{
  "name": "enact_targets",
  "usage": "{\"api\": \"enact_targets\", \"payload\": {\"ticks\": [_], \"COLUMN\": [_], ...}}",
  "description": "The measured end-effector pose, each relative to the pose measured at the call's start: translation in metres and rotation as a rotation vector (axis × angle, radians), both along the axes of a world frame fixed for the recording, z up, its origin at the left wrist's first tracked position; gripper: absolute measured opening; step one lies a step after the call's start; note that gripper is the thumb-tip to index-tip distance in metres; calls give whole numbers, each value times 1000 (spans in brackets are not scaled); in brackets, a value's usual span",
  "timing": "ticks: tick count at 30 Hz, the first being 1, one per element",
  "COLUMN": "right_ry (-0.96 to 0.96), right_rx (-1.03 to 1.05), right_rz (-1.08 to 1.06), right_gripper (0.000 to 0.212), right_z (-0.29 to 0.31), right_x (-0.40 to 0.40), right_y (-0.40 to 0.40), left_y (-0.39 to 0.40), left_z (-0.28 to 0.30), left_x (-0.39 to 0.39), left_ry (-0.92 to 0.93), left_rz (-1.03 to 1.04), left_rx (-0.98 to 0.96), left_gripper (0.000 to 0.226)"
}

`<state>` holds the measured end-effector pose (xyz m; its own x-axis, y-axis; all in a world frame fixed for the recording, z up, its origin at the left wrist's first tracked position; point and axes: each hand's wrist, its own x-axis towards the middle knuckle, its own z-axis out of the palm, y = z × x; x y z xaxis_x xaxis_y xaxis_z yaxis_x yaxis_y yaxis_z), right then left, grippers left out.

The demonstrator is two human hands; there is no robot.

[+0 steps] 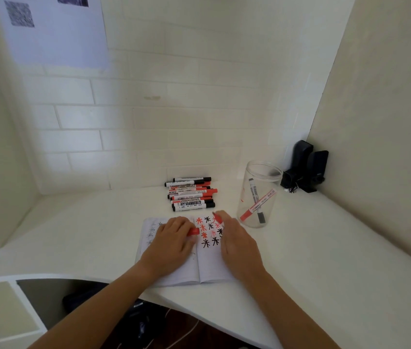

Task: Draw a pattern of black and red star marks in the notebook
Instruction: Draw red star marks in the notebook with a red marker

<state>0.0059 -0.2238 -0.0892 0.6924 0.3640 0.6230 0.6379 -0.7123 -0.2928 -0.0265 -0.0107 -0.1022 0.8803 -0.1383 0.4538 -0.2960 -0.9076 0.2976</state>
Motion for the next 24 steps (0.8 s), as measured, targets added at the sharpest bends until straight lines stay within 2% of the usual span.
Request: {"api": "enact_targets", "payload": {"ticks": [3, 5, 8, 10, 14, 19, 24], "right_ry": [4, 125, 495, 602, 697, 766, 742], "right_rx": [166, 355, 709, 817, 805, 730, 642], "right_rz": [40, 96, 184, 213, 289, 199, 126], "right_gripper": [32, 24, 43, 47, 3, 27, 15], "right_z": [5, 3, 12, 17, 22, 18, 16], "right_x": [3, 3, -4, -5, -9, -16, -16], "right_y": [-7, -8, -9, -11, -10, -5, -6], "left_y": [0, 1, 2, 2, 2, 0, 0], "left_z": [-1, -1, 1, 2, 1, 2, 2], "left_x": [1, 2, 3, 3, 3, 4, 5], "left_ry": [175, 245, 290, 300, 302, 314, 321], "left_rz": [9, 18, 27, 28, 38, 41, 41], "left_rx": [50, 94, 125, 112, 87, 62, 35], "left_gripper": [57, 64, 67, 67, 63, 69, 71]}}
